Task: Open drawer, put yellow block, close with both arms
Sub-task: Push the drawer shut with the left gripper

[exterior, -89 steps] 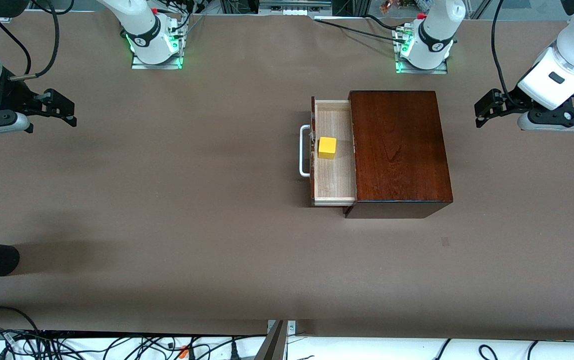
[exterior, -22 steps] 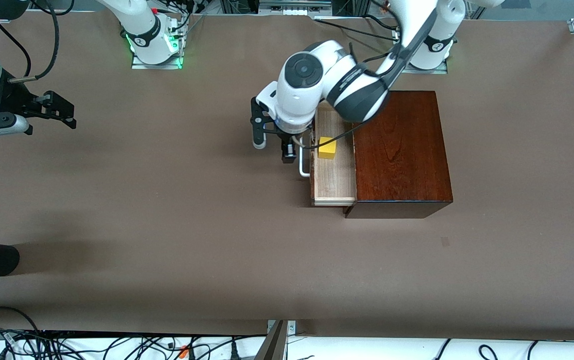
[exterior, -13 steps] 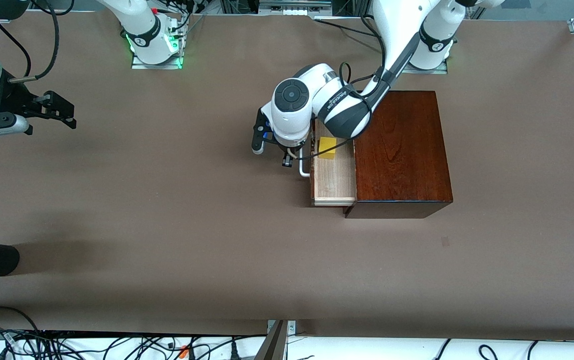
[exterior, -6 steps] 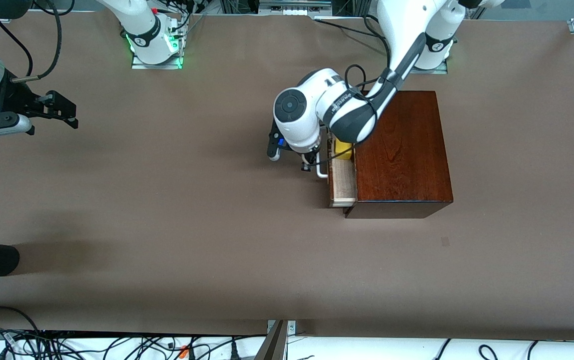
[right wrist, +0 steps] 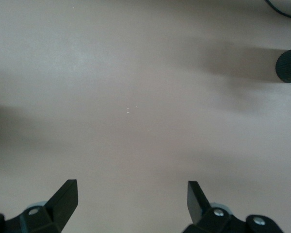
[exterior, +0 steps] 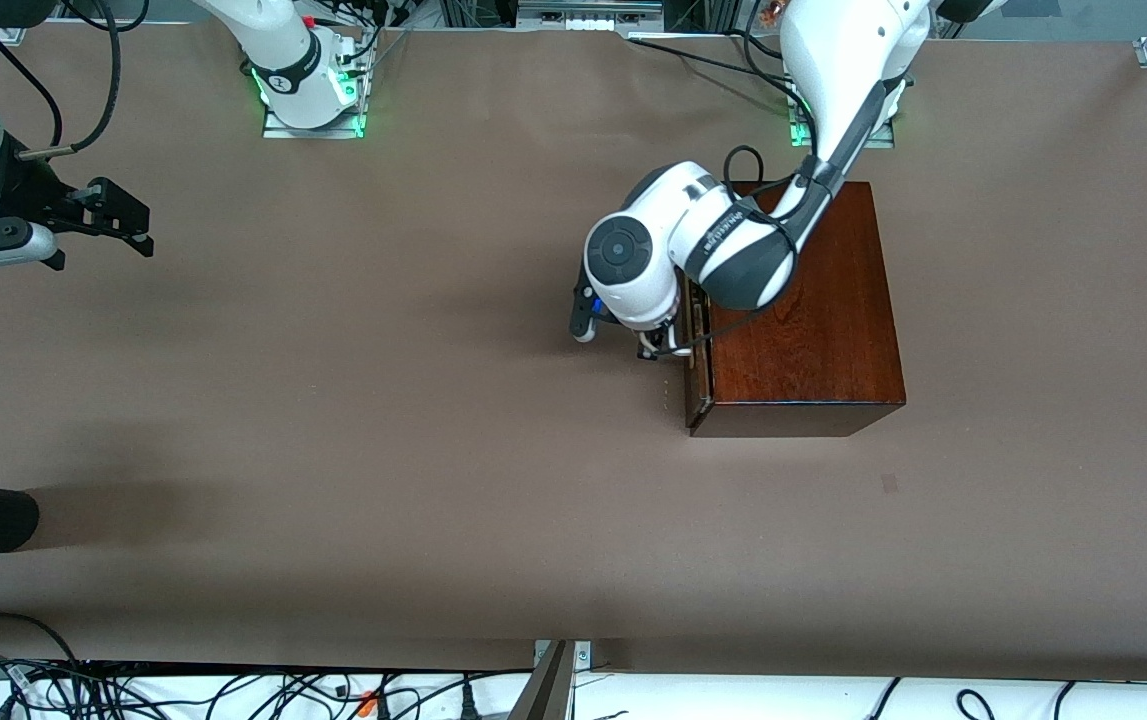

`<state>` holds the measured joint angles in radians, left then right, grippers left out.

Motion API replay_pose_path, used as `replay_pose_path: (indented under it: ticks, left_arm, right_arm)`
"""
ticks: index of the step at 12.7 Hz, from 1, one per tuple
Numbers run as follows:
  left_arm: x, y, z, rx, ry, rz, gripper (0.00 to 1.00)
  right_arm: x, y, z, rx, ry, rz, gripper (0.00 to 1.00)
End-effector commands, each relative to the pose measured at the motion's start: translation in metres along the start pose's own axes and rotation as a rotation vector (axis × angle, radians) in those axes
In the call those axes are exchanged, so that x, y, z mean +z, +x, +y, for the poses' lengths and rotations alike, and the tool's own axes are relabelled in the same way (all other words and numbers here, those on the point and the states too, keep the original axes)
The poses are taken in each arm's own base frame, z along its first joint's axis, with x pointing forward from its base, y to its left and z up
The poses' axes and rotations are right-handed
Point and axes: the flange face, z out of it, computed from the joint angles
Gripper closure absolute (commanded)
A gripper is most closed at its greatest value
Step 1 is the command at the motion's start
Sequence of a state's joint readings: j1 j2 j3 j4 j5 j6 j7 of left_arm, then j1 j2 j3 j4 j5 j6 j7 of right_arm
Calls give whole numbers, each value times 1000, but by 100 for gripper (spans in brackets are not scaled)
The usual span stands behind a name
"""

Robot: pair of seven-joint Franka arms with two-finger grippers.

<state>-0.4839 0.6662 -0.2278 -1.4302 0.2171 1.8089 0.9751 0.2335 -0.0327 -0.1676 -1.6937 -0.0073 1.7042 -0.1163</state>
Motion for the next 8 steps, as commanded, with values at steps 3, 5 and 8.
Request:
replay_pose_path:
  ticks: [3,5,8]
  left_arm:
    - [-18,-24,-8,-15,28,-21,49]
    - [-48,-19,3,-131,65,8,0]
    - [-100,-25,21,-374,110,61,0]
  right_arm:
    - [-5,3,-4,6,-4,6,0]
    - [-5,3,-4,6,-4,6,0]
    - [-5,3,-4,6,-4,6,0]
